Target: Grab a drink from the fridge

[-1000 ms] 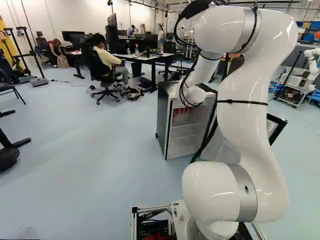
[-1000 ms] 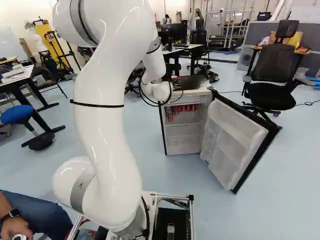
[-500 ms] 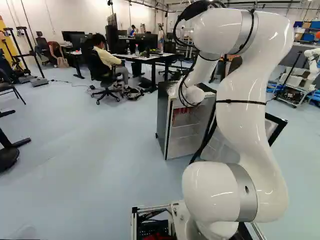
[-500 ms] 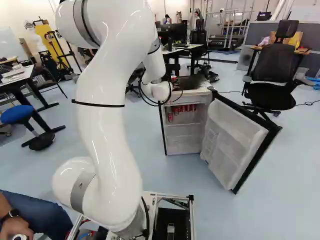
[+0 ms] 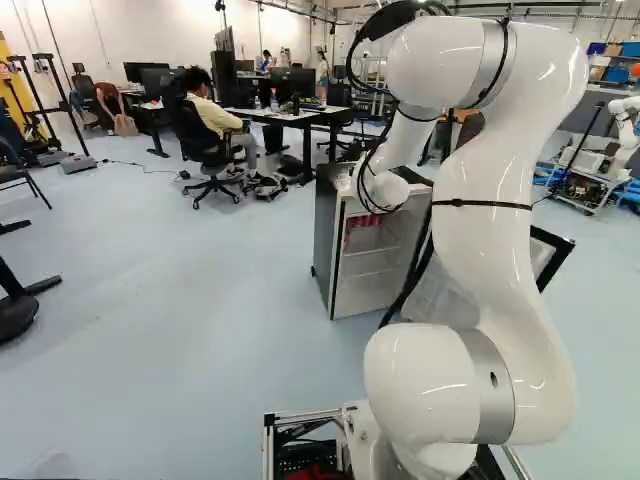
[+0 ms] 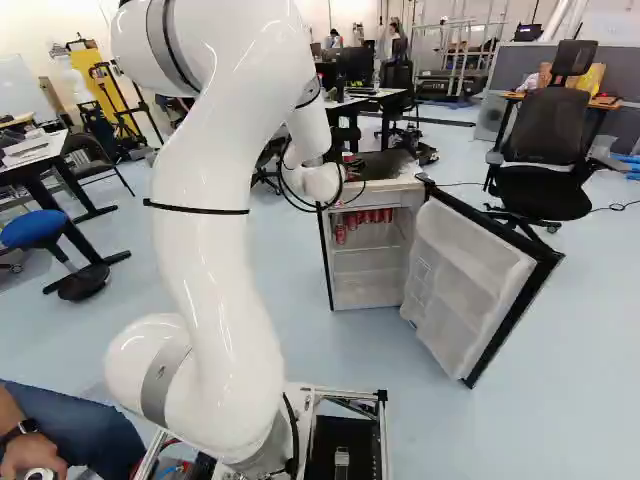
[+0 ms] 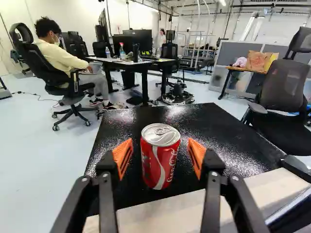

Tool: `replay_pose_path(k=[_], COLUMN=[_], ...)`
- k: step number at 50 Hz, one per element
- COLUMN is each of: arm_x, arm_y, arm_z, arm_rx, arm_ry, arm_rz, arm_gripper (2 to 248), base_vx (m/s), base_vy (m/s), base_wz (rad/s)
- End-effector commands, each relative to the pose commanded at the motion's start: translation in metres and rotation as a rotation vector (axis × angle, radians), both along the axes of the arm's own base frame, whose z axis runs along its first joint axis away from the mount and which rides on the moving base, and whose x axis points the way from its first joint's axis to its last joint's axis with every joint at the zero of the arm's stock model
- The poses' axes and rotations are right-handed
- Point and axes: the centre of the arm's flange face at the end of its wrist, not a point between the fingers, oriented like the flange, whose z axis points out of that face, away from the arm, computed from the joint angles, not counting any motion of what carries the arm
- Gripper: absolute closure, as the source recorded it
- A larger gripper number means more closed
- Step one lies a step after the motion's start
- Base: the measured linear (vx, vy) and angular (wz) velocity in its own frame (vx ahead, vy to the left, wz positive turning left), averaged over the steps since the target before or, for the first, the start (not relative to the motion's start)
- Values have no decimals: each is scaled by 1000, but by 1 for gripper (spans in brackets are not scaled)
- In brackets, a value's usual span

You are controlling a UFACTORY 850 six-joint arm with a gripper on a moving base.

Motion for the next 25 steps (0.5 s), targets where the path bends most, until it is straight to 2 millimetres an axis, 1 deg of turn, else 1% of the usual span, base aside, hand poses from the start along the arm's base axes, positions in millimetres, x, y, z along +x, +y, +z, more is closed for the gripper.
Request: replay_pose_path(k=[4,5,9,10,16,25], arm_x=[0,0,0,0,-5,-21], arm_y=[0,0,0,0,0,1], arm_z=[0,0,0,0,1,3], arm_rx=[0,0,0,0,1,3], arm_ry=[0,0,0,0,4,14], arm_rz=[0,0,0,0,-1,-6], arm_gripper=[73,36,36,4,3,3], base_vx=[0,0,0,0,0,0], base_vy=[0,0,0,0,0,0], base_wz=[0,0,0,0,0,0])
